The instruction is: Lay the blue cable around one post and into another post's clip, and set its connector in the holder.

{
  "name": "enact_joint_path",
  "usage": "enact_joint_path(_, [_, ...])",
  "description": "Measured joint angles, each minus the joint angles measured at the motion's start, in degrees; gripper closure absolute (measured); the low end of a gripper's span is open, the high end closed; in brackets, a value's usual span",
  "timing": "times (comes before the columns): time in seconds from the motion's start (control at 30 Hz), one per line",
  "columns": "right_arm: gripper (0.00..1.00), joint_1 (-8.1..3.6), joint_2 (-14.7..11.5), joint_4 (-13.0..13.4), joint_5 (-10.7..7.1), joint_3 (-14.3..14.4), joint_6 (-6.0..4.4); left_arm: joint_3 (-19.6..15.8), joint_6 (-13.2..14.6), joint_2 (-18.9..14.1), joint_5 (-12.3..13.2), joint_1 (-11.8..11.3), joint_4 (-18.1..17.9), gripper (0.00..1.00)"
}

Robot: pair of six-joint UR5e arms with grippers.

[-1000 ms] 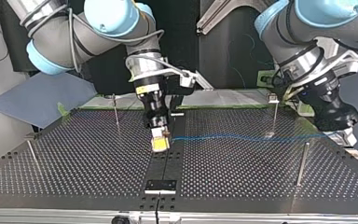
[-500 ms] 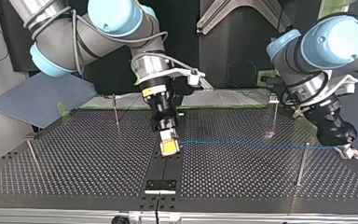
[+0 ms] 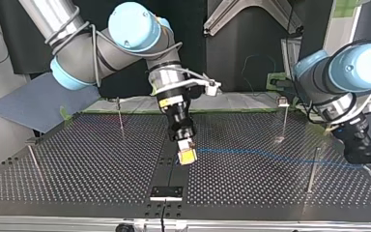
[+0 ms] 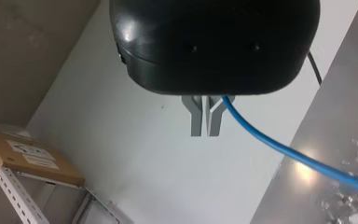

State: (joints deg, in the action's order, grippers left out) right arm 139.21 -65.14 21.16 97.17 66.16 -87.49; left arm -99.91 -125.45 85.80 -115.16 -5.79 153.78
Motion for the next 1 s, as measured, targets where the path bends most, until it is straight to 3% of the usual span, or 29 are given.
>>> enact_joint_path(0.27, [1.00, 0.83, 2.8, -0.9, 0.07, -3.6, 0.94, 1.4, -2.4, 3.5, 4.1, -4.1, -1.0, 0.91])
enact_joint_path(0.7, [1.00, 1.35, 6.7, -2.4, 0.24, -9.0, 0.93, 3.8, -4.6, 8.0, 11.1, -11.1, -2.8, 0.89])
enact_joint_path(1.0, [1.00, 1.17, 8.9, -3.3, 0.24, -11.1, 0.95, 4.3, -4.3, 9.5, 15.7, -15.7, -3.8, 0.89])
